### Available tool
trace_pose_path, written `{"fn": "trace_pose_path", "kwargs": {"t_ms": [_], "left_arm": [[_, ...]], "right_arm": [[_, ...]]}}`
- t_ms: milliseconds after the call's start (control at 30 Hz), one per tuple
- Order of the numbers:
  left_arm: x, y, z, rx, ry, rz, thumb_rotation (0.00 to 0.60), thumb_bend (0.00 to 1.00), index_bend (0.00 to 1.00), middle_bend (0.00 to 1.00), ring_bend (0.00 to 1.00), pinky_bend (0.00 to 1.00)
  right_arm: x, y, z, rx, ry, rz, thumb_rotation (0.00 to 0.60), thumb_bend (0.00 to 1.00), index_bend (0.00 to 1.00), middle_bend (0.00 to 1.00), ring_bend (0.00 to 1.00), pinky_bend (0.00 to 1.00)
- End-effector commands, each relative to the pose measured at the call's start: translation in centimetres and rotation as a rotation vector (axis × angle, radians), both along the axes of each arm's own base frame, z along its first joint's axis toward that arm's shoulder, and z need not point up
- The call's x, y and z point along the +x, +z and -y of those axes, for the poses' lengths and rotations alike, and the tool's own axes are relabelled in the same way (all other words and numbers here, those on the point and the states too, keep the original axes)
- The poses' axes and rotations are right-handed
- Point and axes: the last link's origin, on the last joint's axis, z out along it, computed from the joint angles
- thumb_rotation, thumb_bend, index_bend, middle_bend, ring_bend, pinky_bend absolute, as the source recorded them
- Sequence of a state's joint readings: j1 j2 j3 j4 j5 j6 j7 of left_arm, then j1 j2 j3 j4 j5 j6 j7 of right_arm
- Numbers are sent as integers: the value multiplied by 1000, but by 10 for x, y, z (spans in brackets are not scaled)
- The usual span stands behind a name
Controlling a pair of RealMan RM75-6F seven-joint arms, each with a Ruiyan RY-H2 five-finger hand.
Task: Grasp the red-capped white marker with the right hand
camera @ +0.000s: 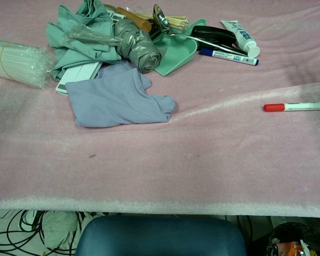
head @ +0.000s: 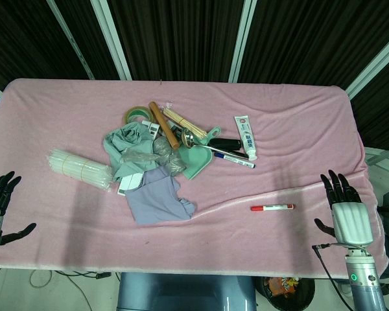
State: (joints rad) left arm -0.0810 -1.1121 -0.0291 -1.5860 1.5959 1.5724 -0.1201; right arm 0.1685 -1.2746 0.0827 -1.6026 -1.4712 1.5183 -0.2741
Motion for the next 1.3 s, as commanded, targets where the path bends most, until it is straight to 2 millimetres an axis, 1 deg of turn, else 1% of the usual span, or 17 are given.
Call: {"fn": "trace_pose_path", "kwargs": {"t_ms": [33, 133, 200, 233, 300, 333, 433, 533, 700, 733, 933, 1100, 1300], "left_arm": [[0, 1, 0, 3, 1, 1, 600, 0, 0, 0, 0, 0], [0, 1, 1, 2, 1, 2, 600, 0, 0, 0, 0, 0], [0, 1, 1, 4, -2, 1, 600, 0, 0, 0, 0, 0], [0, 2, 2, 6, -2, 0, 600, 0, 0, 0, 0, 0], [0, 2, 2, 7, 0, 2, 600, 0, 0, 0, 0, 0], [-1, 2, 2, 7, 1, 3, 600, 0, 0, 0, 0, 0], [-1, 2, 1, 4, 3, 3, 600, 0, 0, 0, 0, 0], [-1, 2, 1, 4, 3, 6, 600, 0, 0, 0, 0, 0], [-1, 2, 1, 3, 7, 12, 600, 0, 0, 0, 0, 0], [-1, 2, 1, 2, 7, 12, 600, 0, 0, 0, 0, 0], [-1, 1, 0, -3, 12, 16, 600, 0, 0, 0, 0, 0], [-1, 1, 0, -6, 14, 20, 600, 0, 0, 0, 0, 0], [-2, 2, -1, -7, 18, 24, 600, 0, 0, 0, 0, 0]], "right_arm": [[1, -1, 0, 7, -1, 2, 600, 125, 0, 0, 14, 226], [4, -2, 0, 15, 12, 8, 600, 125, 0, 3, 14, 220], [9, -3, 1, 18, 28, 26, 600, 125, 13, 30, 26, 217], [12, -4, 2, 22, 42, 36, 600, 126, 39, 60, 47, 217], [19, -5, 5, 28, 78, 52, 600, 136, 126, 139, 115, 216], [23, -6, 7, 34, 101, 60, 600, 145, 189, 191, 159, 216], [31, -14, 13, 69, 136, 74, 600, 177, 321, 274, 233, 216], [36, -27, 20, 119, 148, 65, 600, 216, 395, 332, 283, 216], [41, -52, 31, 189, 153, 22, 600, 232, 430, 398, 343, 216], [42, -59, 34, 204, 147, 17, 600, 233, 430, 402, 349, 216], [44, -83, 48, 243, 120, -5, 600, 252, 430, 403, 350, 216], [41, -97, 58, 260, 83, -19, 600, 286, 433, 405, 350, 216], [32, -108, 59, 285, 41, -31, 600, 348, 452, 419, 350, 216]]}}
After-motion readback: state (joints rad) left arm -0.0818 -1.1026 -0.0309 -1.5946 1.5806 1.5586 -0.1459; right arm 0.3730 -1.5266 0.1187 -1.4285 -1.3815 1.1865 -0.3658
